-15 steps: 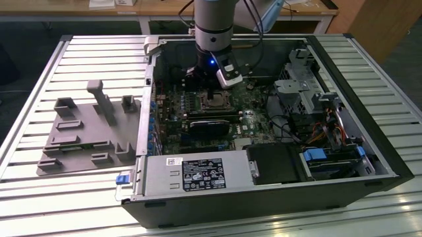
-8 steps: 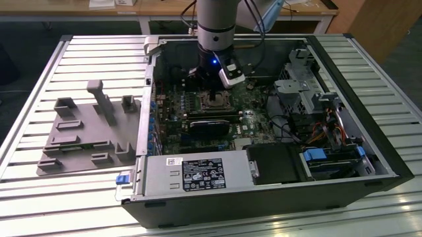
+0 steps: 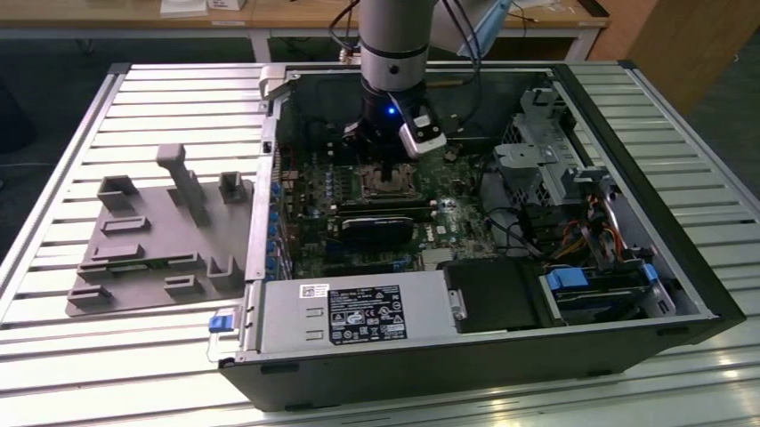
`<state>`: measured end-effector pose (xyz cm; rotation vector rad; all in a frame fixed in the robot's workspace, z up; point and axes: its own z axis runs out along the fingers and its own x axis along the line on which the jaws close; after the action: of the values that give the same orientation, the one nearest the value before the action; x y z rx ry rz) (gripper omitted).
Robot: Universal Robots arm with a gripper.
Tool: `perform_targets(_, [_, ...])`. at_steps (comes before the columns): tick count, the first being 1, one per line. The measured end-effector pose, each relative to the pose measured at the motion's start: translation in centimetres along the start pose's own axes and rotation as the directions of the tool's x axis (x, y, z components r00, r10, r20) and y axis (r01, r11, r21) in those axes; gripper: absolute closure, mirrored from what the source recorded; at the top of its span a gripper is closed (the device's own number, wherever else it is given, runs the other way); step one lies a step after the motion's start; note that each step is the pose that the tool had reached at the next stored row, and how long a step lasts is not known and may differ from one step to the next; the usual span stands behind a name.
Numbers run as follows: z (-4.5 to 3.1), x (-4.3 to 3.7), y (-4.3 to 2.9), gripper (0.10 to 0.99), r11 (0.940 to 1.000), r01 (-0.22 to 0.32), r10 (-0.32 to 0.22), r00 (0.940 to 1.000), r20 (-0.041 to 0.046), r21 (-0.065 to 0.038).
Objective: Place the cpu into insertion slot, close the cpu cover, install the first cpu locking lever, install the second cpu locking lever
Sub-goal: 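Close the cpu cover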
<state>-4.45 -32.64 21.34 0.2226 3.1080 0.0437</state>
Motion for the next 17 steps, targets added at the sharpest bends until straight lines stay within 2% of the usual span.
perform_targets(4, [-0.62, -0.02, 0.02, 0.984, 1.0000, 0.000, 0.000, 1.0000, 0.0002, 0.000])
perform_targets(17, [-3.29, -0.08, 0.10, 0.984, 1.0000, 0.000, 0.000, 1.0000, 0.0002, 0.000])
